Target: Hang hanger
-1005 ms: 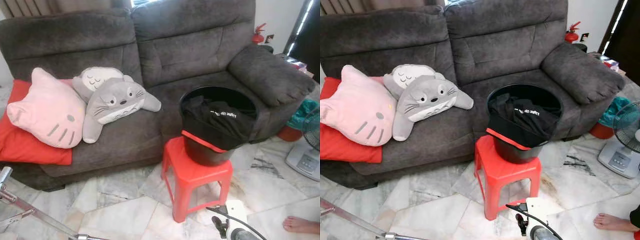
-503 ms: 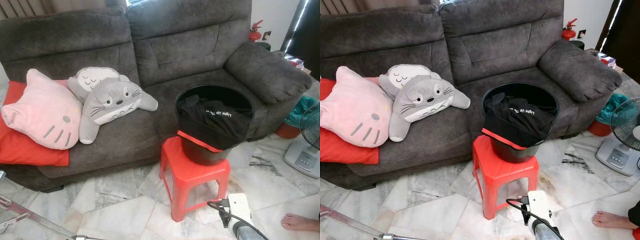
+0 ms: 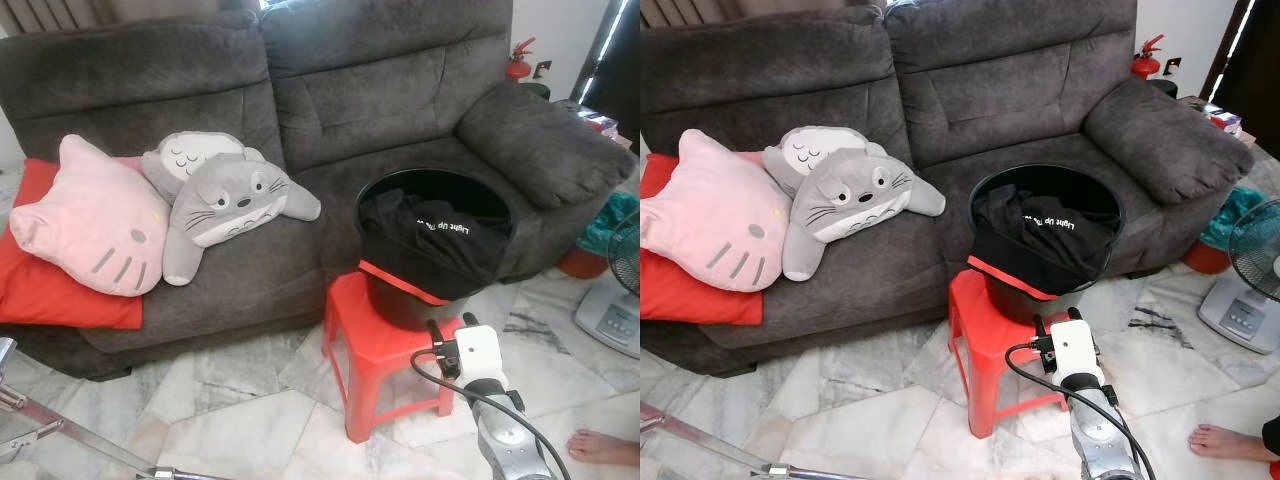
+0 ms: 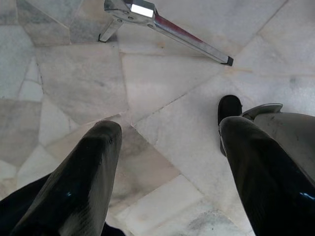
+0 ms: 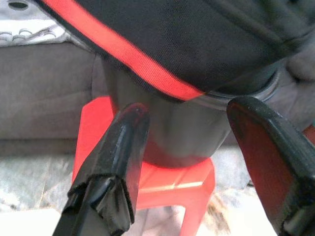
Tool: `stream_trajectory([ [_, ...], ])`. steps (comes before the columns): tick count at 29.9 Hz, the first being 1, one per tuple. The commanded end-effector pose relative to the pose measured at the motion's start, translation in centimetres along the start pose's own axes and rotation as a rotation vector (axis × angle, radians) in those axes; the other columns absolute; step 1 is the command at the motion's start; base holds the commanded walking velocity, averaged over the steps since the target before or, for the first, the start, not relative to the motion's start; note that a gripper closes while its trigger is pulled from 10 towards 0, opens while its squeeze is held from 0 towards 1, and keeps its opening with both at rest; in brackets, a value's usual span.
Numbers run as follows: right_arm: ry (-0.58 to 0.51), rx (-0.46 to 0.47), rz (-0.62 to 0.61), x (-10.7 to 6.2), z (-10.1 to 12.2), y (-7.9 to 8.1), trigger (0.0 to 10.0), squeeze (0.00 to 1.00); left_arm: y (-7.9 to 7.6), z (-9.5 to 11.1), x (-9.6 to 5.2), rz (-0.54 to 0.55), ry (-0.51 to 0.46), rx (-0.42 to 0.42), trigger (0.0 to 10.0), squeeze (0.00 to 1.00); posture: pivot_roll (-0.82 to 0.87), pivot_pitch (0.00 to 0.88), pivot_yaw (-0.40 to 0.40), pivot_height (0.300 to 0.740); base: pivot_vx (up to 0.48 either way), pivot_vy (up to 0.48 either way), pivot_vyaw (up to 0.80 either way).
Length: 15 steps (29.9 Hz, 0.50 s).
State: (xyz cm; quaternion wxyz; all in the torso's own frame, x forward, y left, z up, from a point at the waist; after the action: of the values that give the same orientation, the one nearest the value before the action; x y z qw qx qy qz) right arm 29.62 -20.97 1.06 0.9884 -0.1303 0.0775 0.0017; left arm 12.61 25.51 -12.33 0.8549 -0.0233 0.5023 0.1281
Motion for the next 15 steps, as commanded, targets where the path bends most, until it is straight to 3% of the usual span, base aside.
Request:
stream_trajectory([
  [1,-0.021,0.019,-0.002,0.0,0.4,0.2,10.0,0.0,0.4,-0.3,-0.1,0.007,0.008,0.015,10.0,0.0,-0.22,0.0,0.112,0.74,0.0,0.0,0.0],
  [9,-0.008,-0.069,0.026,-0.5,0.0,0.2,10.0,0.0,0.3,-0.2,-0.1,0.003,0.007,0.011,10.0,0.0,-0.22,0.0,0.109,0.74,0.0,0.0,0.0],
  [15,-0.177,-0.138,0.015,0.0,3.6,0.1,10.0,0.0,0.3,-0.2,-0.1,0.005,0.003,0.006,10.0,0.0,-0.22,0.0,0.11,0.74,0.0,0.0,0.0],
])
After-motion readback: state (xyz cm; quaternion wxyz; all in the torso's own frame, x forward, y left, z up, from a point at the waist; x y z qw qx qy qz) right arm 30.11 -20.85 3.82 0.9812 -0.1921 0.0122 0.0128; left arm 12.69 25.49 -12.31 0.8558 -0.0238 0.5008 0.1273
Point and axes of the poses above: a point about 5 cm out from each wrist's last joint towards the gripper, its own x axis pointing out of the wrist towards the gripper, its own z axis along the axis of the wrist's last joint, y = z × x, the point moved 3 cm from there along x, pointing out of the wrist towards the gripper
